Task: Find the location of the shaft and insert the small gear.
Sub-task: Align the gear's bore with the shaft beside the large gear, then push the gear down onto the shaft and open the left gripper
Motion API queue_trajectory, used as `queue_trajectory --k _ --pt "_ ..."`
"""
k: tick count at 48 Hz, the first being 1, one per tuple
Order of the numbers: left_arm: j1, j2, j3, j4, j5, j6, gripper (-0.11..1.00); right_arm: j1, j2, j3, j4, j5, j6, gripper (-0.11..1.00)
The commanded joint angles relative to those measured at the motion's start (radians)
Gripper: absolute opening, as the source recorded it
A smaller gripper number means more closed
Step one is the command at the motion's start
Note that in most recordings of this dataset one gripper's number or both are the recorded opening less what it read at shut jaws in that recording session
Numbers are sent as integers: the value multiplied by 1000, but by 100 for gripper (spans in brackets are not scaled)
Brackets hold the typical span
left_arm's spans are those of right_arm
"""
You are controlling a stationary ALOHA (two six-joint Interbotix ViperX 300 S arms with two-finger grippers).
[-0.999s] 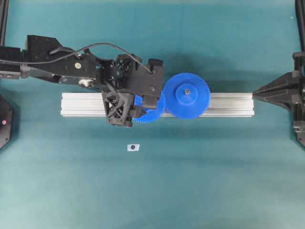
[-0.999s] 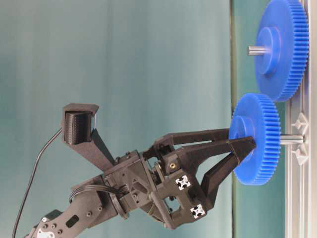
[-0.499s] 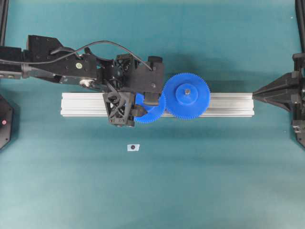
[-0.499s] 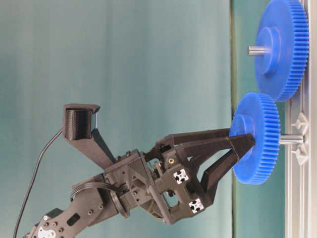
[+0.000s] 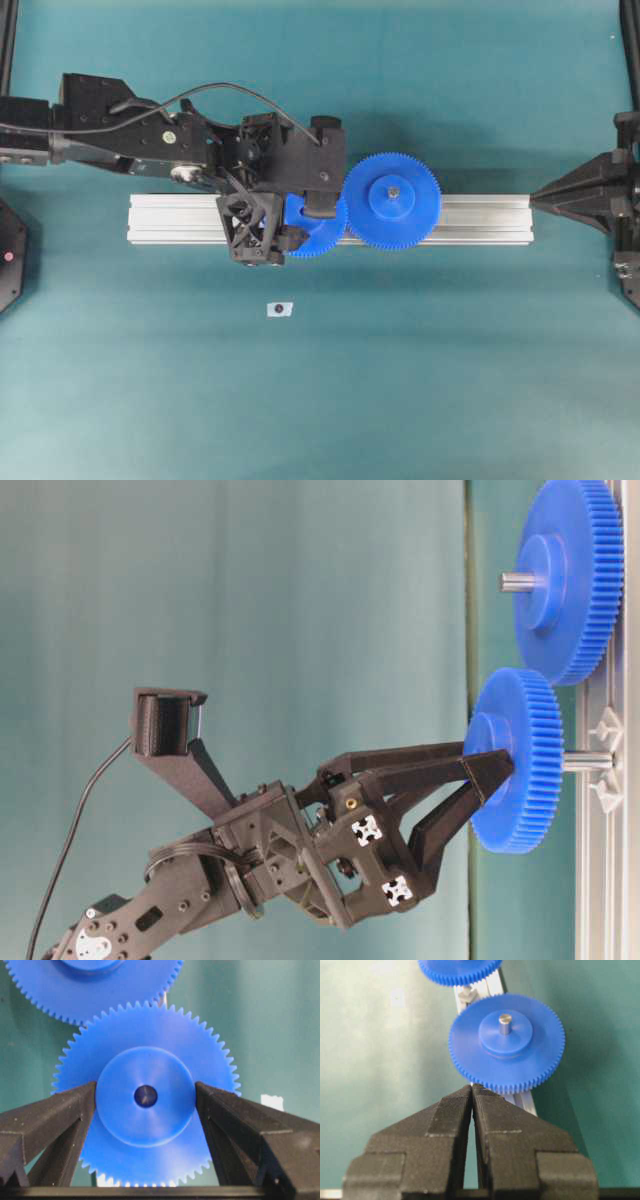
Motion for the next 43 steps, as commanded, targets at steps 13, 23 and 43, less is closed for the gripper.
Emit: queue_trajectory --k 13,23,43 --pt "0 -23 -43 5 6 -5 88 -2 6 -12 2 -9 11 12" --pt "0 -44 -57 5 8 -8 88 -2 6 -12 2 -9 11 12" --pt "12 -150 -150 5 -11 -5 87 -2 5 -11 2 -12 12 12"
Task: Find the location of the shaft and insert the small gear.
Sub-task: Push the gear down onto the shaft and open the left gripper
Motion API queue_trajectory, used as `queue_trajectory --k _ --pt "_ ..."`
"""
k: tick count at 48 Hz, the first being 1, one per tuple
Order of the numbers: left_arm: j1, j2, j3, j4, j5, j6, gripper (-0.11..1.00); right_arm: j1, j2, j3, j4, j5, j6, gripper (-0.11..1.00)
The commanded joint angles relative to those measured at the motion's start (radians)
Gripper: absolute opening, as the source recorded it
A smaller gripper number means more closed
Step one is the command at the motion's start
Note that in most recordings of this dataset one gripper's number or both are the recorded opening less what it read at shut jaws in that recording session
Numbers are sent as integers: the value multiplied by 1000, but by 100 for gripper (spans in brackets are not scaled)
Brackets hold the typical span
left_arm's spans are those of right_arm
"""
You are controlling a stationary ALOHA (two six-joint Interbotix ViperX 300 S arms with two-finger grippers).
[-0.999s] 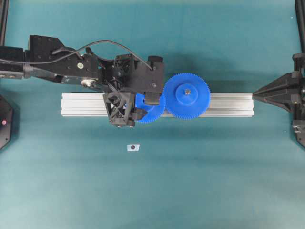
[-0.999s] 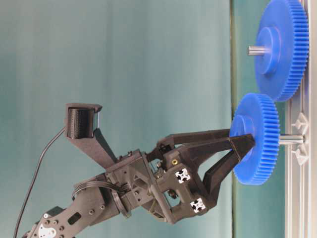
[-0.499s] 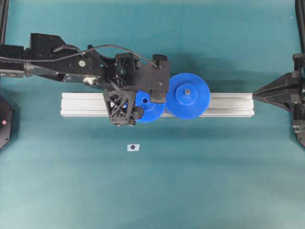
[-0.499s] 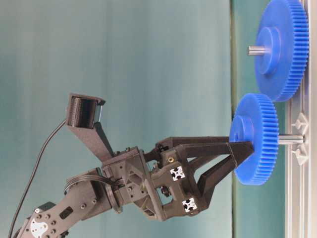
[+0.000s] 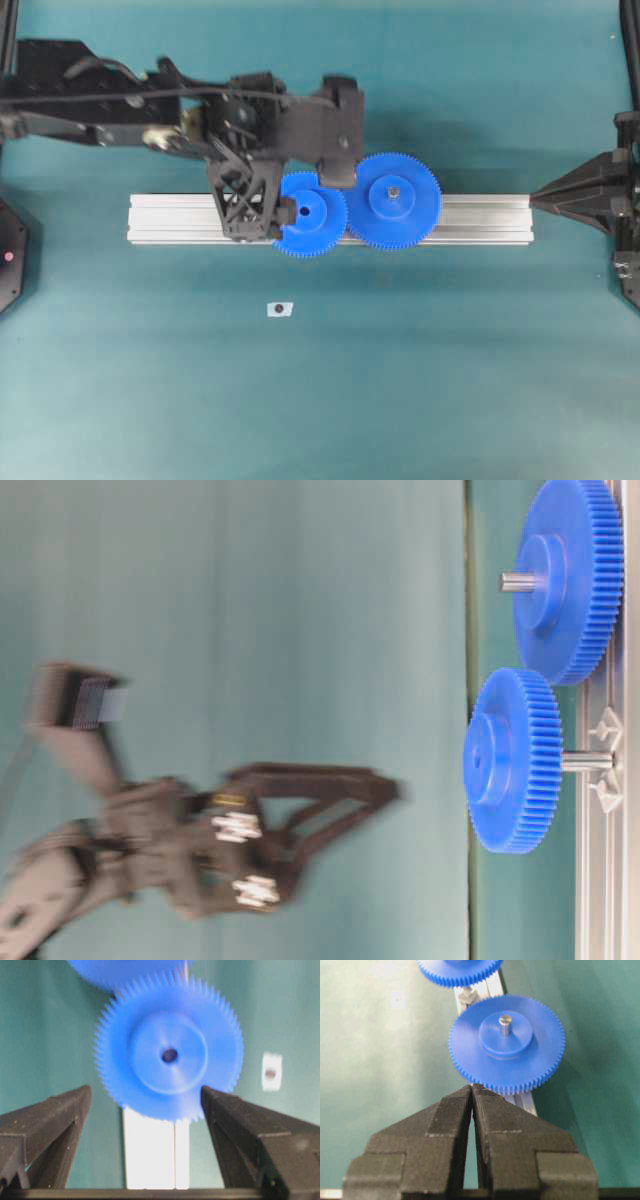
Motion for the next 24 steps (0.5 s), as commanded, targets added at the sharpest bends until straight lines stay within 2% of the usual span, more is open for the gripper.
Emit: queue_trajectory --k 1,6,10,13,18,24 --pt "6 -38 -25 5 -25 6 87 -2 6 -9 2 -11 9 12" --pt "9 -34 8 5 -66 9 84 -2 5 -8 2 -15 9 12" --pt "9 -18 37 5 -126 9 74 -2 5 -5 2 -25 9 12" --pt "9 -12 55 5 -172 9 62 -2 5 -2 2 -34 9 12" --pt "9 -3 83 5 -238 9 35 -3 6 0 2 -44 9 12" --pt "9 6 114 5 -267 6 7 -2 5 0 2 -43 9 12"
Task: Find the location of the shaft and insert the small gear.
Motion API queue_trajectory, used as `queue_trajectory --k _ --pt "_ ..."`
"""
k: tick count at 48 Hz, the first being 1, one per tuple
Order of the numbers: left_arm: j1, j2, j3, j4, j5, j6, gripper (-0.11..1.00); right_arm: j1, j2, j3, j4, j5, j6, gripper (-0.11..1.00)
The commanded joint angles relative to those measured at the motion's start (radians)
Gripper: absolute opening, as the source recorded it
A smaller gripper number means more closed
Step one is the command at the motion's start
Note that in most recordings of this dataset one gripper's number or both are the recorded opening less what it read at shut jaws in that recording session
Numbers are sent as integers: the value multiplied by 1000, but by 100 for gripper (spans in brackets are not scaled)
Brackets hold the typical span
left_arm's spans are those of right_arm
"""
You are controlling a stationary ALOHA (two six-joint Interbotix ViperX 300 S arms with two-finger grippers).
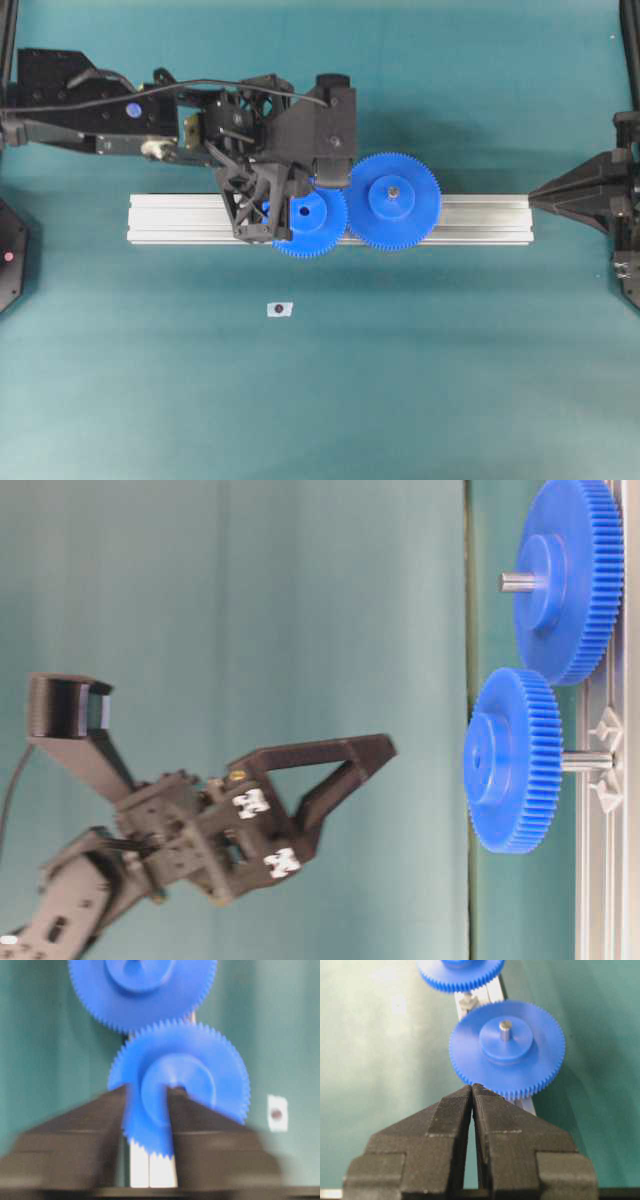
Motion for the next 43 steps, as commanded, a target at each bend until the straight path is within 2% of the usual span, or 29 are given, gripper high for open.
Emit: queue_trajectory --k 1,4,21,43 --pt "3 -9 9 2 -17 -6 4 -3 5 -9 2 -12 8 12" --pt "3 -8 25 2 -18 -12 -1 -3 5 -8 2 -12 8 12" --pt "2 -5 63 2 -23 -78 -1 -5 5 -8 2 -12 8 12" --pt "-26 -3 95 0 -23 -92 -1 -3 5 -9 2 -12 8 12"
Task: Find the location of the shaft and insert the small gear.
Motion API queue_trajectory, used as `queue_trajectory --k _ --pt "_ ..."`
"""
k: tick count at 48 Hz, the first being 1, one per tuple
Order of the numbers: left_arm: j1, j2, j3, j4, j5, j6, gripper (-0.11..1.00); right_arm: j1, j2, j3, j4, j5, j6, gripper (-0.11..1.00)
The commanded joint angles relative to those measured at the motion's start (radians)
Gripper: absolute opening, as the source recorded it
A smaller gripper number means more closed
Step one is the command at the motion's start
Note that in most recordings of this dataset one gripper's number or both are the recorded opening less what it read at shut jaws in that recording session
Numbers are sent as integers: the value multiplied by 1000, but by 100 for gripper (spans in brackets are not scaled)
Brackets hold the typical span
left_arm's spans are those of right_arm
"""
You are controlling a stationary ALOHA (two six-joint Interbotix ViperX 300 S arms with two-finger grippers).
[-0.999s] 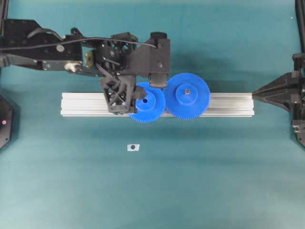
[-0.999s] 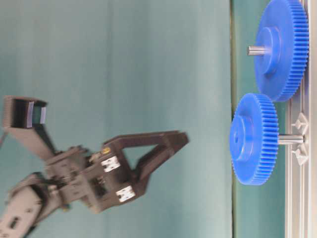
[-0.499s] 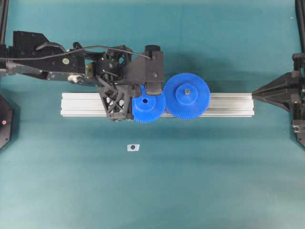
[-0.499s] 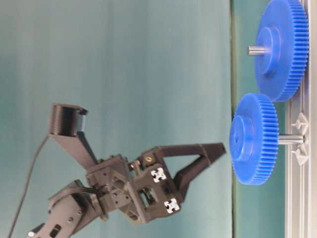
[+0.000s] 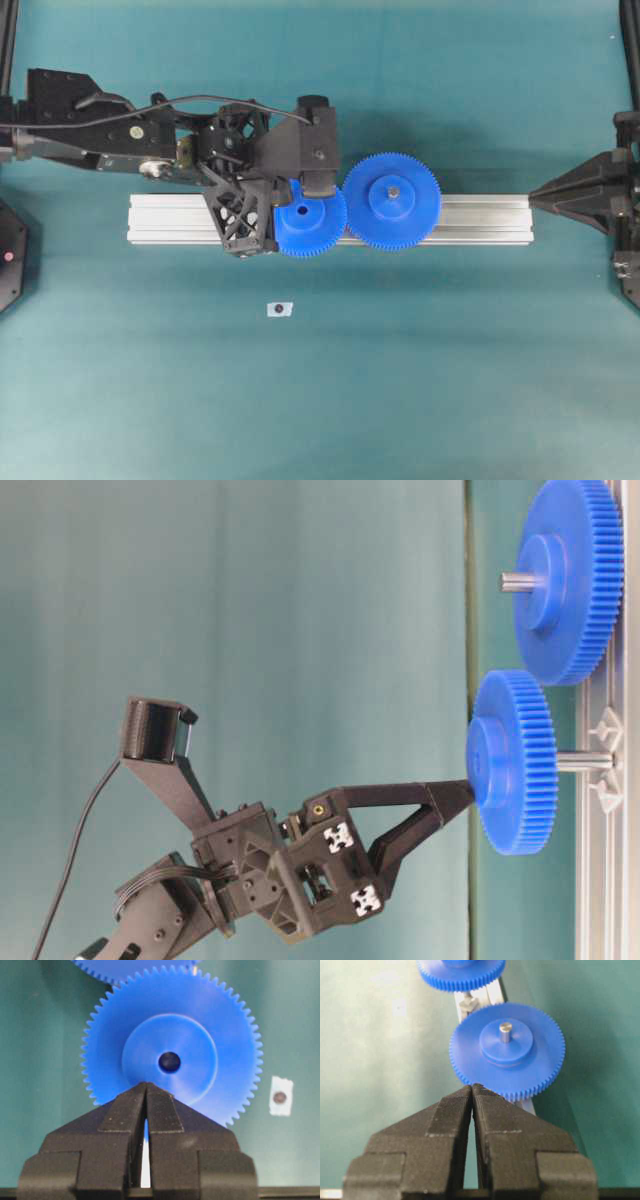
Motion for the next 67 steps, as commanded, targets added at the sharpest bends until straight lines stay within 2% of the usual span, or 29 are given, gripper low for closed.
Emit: queue_trajectory --k 1,14,37,67 --pt "-11 -12 -5 3 -5 -3 -1 -2 5 -11 2 -11 8 12" --pt "-18 -9 -12 3 -40 -44 -1 -2 5 -9 2 -11 8 12" --pt "-32 8 -29 5 -129 -61 -1 -2 5 -8 2 -14 8 12" --pt "-29 -23 -61 5 -115 -69 -1 -3 5 -6 2 -14 9 12"
